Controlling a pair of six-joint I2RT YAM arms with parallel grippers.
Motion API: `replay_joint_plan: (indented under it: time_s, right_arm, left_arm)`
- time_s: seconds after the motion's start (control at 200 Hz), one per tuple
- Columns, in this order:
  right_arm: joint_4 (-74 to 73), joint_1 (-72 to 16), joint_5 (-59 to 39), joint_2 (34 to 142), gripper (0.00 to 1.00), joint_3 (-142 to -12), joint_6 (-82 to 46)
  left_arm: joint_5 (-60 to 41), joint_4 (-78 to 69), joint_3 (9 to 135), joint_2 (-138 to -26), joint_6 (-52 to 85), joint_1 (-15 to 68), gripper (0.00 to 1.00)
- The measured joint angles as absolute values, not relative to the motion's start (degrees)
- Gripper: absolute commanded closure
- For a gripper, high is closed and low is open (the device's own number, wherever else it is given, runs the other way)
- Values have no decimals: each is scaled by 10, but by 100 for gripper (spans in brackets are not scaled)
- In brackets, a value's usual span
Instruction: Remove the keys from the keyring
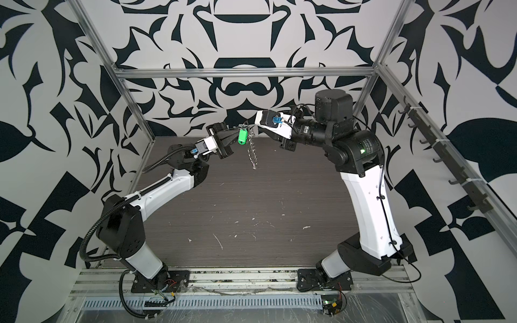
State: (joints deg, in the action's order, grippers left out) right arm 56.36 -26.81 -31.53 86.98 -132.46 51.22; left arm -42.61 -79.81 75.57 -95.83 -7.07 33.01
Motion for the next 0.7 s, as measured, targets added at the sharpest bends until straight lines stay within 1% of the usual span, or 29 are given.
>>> replay_joint_plan:
  time_s: [0.3, 0.7]
  right_arm:
    - [564, -289, -319, 881, 72, -1325, 517]
    - [567, -302, -314, 903, 77, -1325, 528]
  left_arm:
    - [-434, -799, 754, -958, -71, 330, 100]
    - [-436, -799, 746, -958, -74, 330, 100]
